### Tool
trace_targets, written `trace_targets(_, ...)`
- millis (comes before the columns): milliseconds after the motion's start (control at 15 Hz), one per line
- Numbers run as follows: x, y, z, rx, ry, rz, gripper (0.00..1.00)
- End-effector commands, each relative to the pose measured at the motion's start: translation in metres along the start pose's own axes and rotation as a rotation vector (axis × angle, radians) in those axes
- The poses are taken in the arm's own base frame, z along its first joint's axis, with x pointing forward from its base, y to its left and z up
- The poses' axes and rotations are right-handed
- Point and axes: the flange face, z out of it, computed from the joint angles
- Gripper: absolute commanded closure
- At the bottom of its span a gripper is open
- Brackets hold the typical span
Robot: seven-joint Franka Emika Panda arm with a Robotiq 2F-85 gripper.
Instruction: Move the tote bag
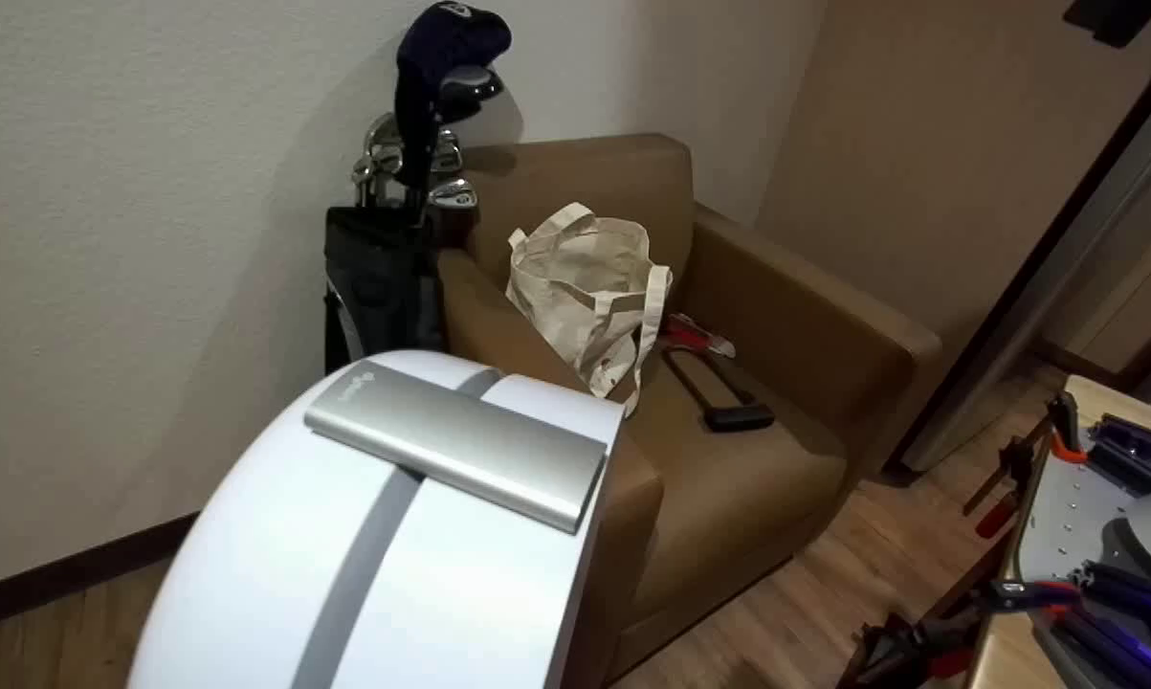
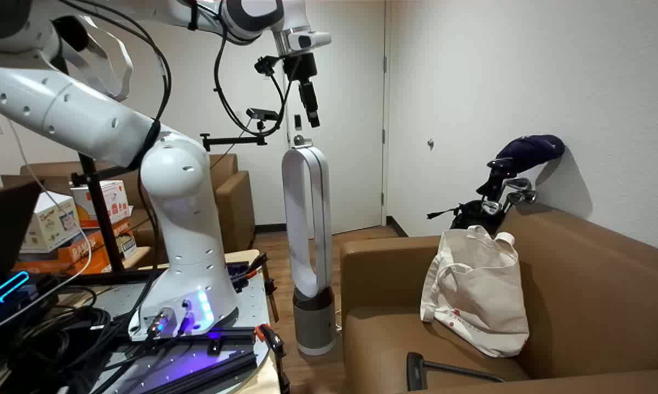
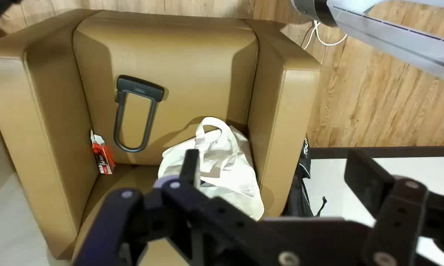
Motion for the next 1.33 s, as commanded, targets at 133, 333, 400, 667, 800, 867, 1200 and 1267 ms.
trace_targets(133, 0.000, 0.000, -0.001, -0.001, -0.001, 0.000, 0.00)
trace_targets(333, 0.000, 0.000, -0.001, -0.001, -0.001, 0.000, 0.00)
trace_targets(400, 0.000, 0.000, -0.001, -0.001, -0.001, 0.000, 0.00)
trace_targets(667, 0.017, -0.007, 0.005, 0.092, 0.048, -0.028, 0.00)
trace_targets(800, 0.053, -0.030, 0.019, 0.154, 0.120, -0.054, 0.00)
trace_targets(867, 0.065, -0.044, 0.028, 0.204, 0.117, -0.097, 0.00)
trace_targets(1200, 0.116, -0.098, 0.071, 0.214, 0.070, -0.347, 0.00)
trace_targets(1267, 0.129, -0.107, 0.080, 0.193, 0.041, -0.383, 0.00)
